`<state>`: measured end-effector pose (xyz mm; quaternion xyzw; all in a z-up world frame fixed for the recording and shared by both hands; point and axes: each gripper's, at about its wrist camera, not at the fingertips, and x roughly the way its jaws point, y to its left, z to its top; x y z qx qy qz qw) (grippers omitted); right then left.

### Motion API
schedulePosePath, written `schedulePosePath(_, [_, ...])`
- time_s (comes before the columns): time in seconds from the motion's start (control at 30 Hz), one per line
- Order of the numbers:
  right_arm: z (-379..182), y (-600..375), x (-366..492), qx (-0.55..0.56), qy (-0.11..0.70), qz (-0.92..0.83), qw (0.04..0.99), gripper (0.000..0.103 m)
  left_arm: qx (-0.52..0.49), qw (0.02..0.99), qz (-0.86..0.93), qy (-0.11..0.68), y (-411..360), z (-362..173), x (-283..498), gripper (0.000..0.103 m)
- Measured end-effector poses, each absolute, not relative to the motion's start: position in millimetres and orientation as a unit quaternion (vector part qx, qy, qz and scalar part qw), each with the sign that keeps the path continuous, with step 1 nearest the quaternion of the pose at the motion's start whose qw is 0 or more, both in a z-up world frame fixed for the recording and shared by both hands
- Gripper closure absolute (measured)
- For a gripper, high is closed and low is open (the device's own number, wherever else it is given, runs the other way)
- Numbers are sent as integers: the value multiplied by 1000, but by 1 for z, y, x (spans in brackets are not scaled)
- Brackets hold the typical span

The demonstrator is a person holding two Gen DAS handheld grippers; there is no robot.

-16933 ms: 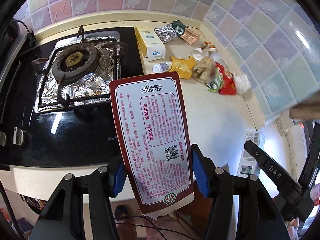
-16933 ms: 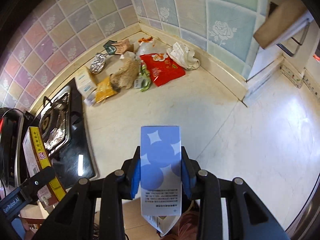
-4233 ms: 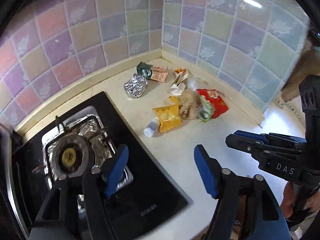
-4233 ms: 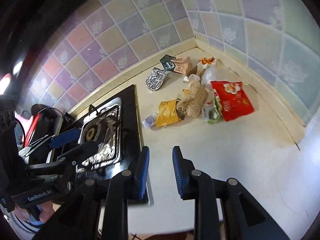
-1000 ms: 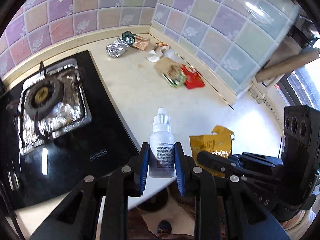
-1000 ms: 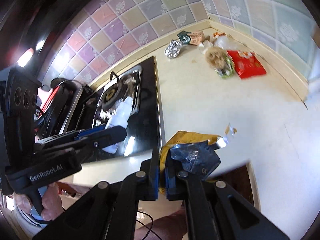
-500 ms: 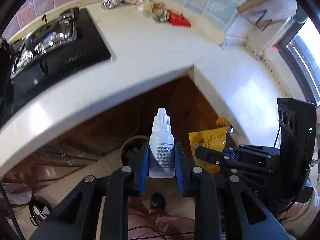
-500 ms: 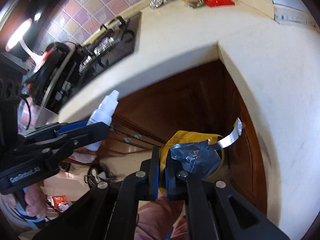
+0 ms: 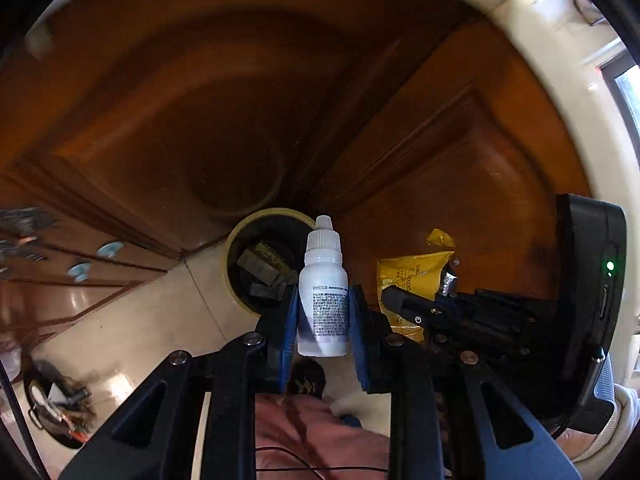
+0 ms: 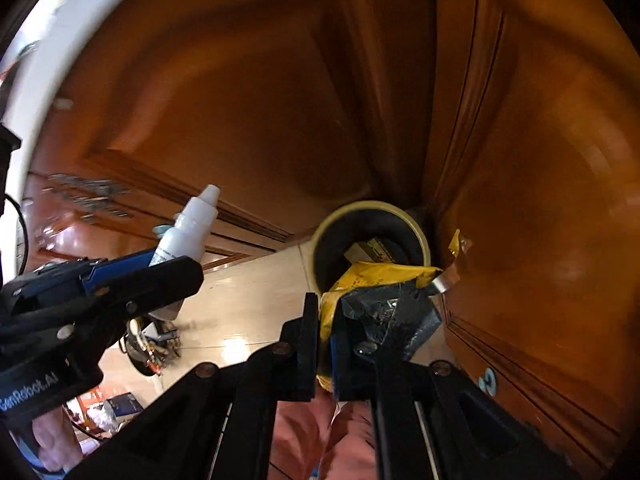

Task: Collect trash
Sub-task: 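Open the right tool over the bin while the left tool releases the bottle, then raise both tools back up to the counter trash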

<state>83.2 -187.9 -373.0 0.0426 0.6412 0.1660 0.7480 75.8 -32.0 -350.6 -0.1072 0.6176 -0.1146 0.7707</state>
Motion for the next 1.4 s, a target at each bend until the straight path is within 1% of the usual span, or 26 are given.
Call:
schedulePosePath(0.17, [-438,-192,102,51,650,137,745,96,-88,776,-125,612,-41,-417,94,80])
schedulePosePath(0.33, [-482,-191,114,65,654,117,744,96,-71,772,-130,619,-50,-465,108,80])
schedulePosePath(0.37, [-490,-192,116,66,655,114,744,96,-64,773,-128,618,-52,-474,110,78])
schedulePosePath(0.43, [-501,-192,119,67,658,108,742,96,-54,773,-127,619,-53,-484,112,65])
schedulePosePath(0.47, [-507,-192,120,67,660,104,741,95,-46,774,-121,620,-54,-490,114,55])
schedulePosePath(0.5, [-511,-192,121,68,662,101,740,95,-41,775,-115,620,-53,-493,115,48])
schedulePosePath(0.53, [-514,-191,122,69,664,99,738,95,-40,775,-112,621,-51,-496,115,44])
schedulePosePath(0.6, [-517,-190,122,70,666,98,736,95,-44,775,-103,622,-43,-500,114,29])
schedulePosePath(0.67, [-517,-190,122,66,668,97,734,95,-46,776,-93,622,-40,-499,113,25])
schedulePosePath(0.83, [-513,-187,123,67,670,103,732,93,-55,779,-76,620,-26,-491,110,22])
schedulePosePath(0.87, [-511,-186,123,66,670,106,732,90,-56,780,-74,619,-23,-490,108,20])
schedulePosePath(0.9, [-509,-185,123,65,670,108,732,85,-57,781,-72,617,-20,-489,106,19])
schedulePosePath(0.97, [-503,-181,123,59,666,111,735,78,-56,784,-65,614,-15,-486,103,19])
schedulePosePath(1.0, [-501,-180,123,58,665,112,736,77,-57,785,-63,614,-12,-486,102,19])
schedulePosePath(1.23, [-477,-184,121,62,659,111,741,77,-68,787,-50,611,1,-466,93,19])
schedulePosePath(1.4, [-453,-184,117,61,656,112,744,77,-74,788,-52,609,3,-440,88,19])
